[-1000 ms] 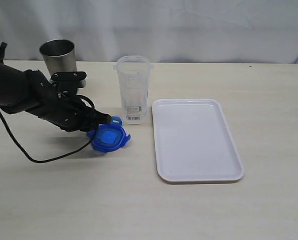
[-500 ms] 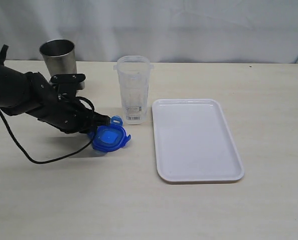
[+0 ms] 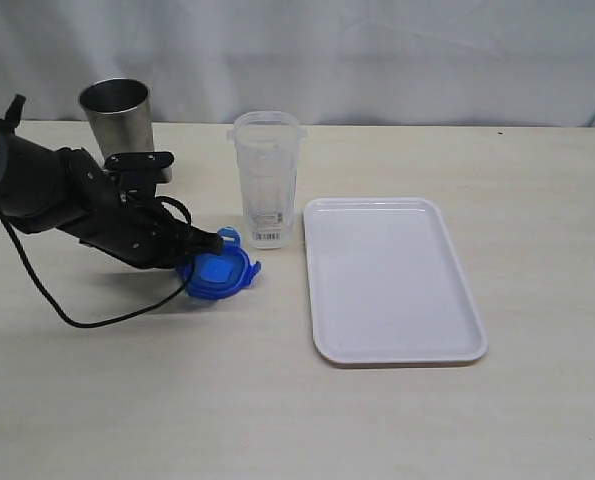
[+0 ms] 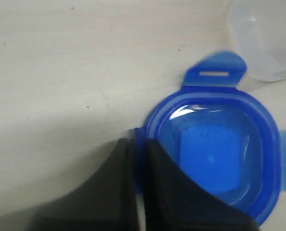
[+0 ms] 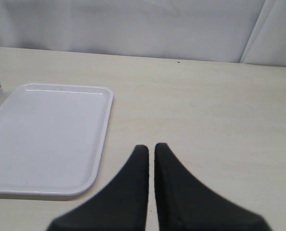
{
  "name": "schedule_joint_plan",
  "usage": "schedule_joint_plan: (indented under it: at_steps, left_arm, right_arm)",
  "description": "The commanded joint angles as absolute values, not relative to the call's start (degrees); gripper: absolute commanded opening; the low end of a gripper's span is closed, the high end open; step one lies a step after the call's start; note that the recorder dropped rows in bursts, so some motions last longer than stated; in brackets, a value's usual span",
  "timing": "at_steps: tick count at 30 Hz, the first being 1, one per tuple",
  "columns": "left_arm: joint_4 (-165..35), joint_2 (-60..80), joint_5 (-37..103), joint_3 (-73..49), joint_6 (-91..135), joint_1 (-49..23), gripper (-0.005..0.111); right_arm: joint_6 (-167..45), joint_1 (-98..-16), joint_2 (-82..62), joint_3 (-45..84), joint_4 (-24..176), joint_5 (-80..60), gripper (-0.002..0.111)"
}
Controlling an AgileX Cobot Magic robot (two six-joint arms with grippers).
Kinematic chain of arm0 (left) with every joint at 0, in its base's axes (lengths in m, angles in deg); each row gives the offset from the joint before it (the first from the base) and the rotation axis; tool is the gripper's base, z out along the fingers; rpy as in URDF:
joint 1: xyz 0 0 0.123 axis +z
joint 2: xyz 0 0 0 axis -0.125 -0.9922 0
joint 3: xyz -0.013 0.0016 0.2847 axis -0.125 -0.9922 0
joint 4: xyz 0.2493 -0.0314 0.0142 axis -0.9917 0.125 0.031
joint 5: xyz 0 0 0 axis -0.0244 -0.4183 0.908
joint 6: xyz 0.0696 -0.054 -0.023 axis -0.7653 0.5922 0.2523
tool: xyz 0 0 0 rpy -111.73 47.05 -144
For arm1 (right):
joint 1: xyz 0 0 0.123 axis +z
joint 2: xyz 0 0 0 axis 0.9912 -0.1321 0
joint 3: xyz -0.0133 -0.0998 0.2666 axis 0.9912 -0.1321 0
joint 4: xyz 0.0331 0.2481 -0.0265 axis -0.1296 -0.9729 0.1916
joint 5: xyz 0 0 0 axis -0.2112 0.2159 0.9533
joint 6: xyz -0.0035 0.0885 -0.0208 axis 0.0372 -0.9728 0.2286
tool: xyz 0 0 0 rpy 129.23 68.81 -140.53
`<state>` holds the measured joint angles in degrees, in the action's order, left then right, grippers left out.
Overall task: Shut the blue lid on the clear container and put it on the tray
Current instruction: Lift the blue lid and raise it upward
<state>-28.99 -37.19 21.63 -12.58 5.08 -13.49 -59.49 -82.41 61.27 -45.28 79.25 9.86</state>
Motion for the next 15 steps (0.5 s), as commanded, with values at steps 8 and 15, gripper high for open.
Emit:
schedule_joint_plan:
  at_steps: [8, 15]
  left_arm:
    - [-30.5, -29.4, 13.9, -12.7, 5.2, -13.5, 0.0]
    - [-34.3, -20.6, 9.9, -12.7, 6.7, -13.5, 0.0]
  right_arm:
    - [-59.5, -82.8, 61.5, -45.5, 79.6, 9.8, 0.004]
    - [-59.5, -82.8, 61.5, -45.5, 79.6, 9.8, 0.004]
